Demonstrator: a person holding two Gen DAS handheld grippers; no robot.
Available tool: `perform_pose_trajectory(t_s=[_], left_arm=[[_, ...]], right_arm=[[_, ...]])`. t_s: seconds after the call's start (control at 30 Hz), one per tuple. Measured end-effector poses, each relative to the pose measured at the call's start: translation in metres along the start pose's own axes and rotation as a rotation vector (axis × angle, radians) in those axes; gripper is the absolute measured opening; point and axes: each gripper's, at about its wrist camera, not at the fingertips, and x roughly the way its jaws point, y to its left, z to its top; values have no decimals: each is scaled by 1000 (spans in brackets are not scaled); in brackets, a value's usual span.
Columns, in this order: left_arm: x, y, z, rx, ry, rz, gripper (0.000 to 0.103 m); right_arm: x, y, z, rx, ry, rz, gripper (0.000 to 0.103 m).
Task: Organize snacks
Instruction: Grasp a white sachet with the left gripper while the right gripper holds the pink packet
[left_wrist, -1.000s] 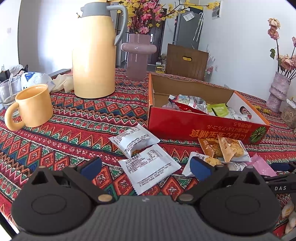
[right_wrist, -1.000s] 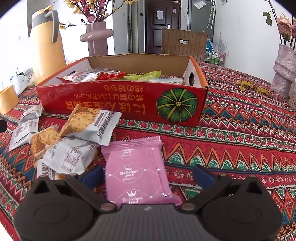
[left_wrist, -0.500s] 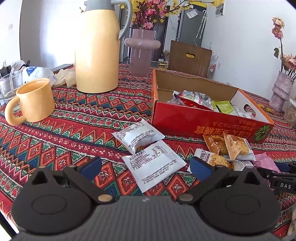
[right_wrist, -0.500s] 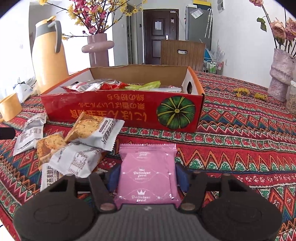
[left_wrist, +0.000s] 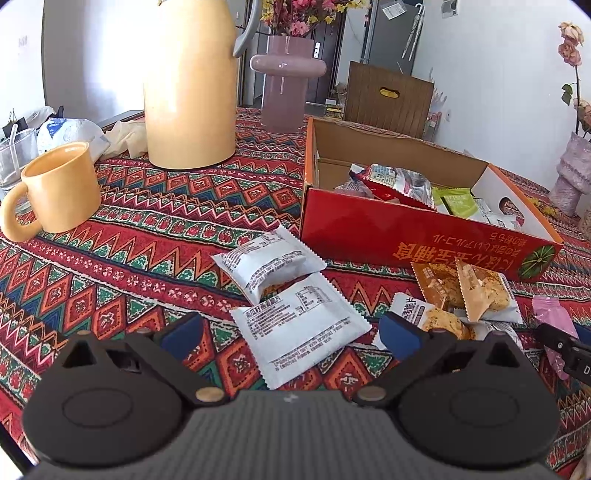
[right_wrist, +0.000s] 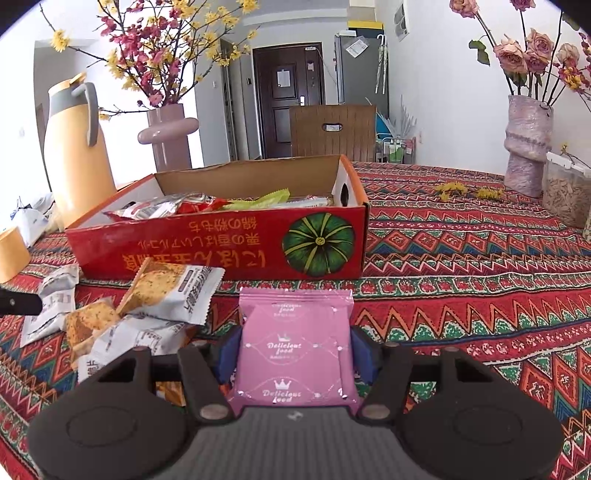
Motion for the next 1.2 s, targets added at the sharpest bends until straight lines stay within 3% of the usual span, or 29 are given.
perform_pose_trajectory(t_s=[0.17, 0.5, 0.8, 1.2], left_arm=[[21, -7, 10, -9, 70, 65, 103], [50, -12, 23, -94, 168, 108, 103], [55, -23, 19, -25, 161, 145, 103], [42, -21, 8, 24, 114, 119, 95]], right_arm=[[-4, 0, -2, 7, -36, -14, 61], [-6, -2, -3, 25, -52, -7, 61], [-7, -2, -4, 33, -55, -6, 61], [-7, -3, -3, 39, -56, -6, 61]])
